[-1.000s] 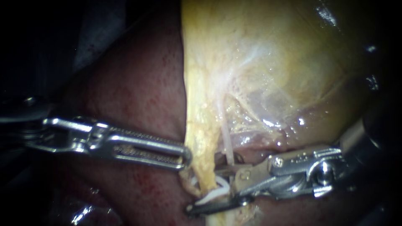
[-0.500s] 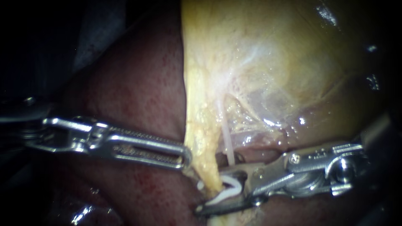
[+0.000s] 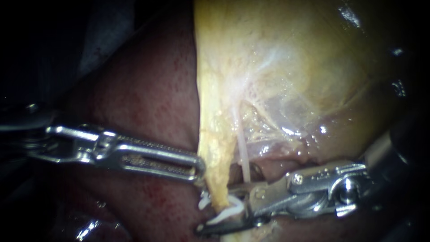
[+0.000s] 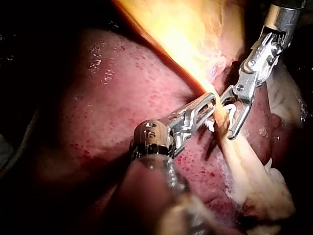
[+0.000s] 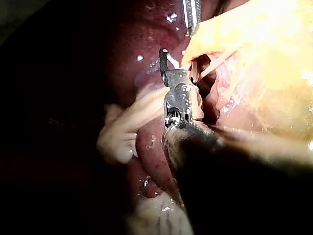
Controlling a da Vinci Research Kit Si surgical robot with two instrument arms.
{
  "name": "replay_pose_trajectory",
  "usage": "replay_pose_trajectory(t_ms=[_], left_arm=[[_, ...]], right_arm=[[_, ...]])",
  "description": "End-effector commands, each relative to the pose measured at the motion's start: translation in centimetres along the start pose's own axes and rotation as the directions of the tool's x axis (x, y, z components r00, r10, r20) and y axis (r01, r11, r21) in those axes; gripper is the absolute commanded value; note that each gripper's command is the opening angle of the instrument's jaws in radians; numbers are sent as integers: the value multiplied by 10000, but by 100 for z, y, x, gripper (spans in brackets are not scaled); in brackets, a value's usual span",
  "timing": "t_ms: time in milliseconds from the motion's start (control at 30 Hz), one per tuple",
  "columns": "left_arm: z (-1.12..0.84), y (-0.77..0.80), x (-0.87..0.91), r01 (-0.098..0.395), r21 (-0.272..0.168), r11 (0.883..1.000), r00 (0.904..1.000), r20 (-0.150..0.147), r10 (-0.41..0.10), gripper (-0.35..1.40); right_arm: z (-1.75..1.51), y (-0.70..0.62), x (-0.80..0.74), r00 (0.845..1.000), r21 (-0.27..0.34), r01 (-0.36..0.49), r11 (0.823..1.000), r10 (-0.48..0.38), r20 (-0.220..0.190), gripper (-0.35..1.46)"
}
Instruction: Clipping first clip left tube
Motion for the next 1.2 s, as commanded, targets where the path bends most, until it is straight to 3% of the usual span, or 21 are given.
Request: replay_pose_trajectory(t_ms=[33, 133, 433, 500, 1200], left_arm=[[0, 0, 0, 2, -5, 10000, 10000, 1, -2, -35], [0, 0, 0, 2, -5, 10000, 10000, 1, -2, -35], [0, 0, 0, 2, -6, 10000, 10000, 2, -2, -35], [0, 0, 0, 2, -6, 10000, 10000, 2, -2, -35], [2, 1, -1, 4, -11, 10000, 10000, 5, -4, -35]], right_arm=[[0, 1, 0, 10000, -7, -5, 10000, 5, -4, 36], [-1, 2, 0, 10000, -5, -4, 10000, 4, -4, 29], [-6, 7, -4, 9999, 9, -112, 9999, 112, -2, -27], [-8, 9, -6, 9999, 18, -106, 9999, 106, 1, -32], [-11, 10, -9, 10000, 40, -89, 10000, 89, 11, -30]])
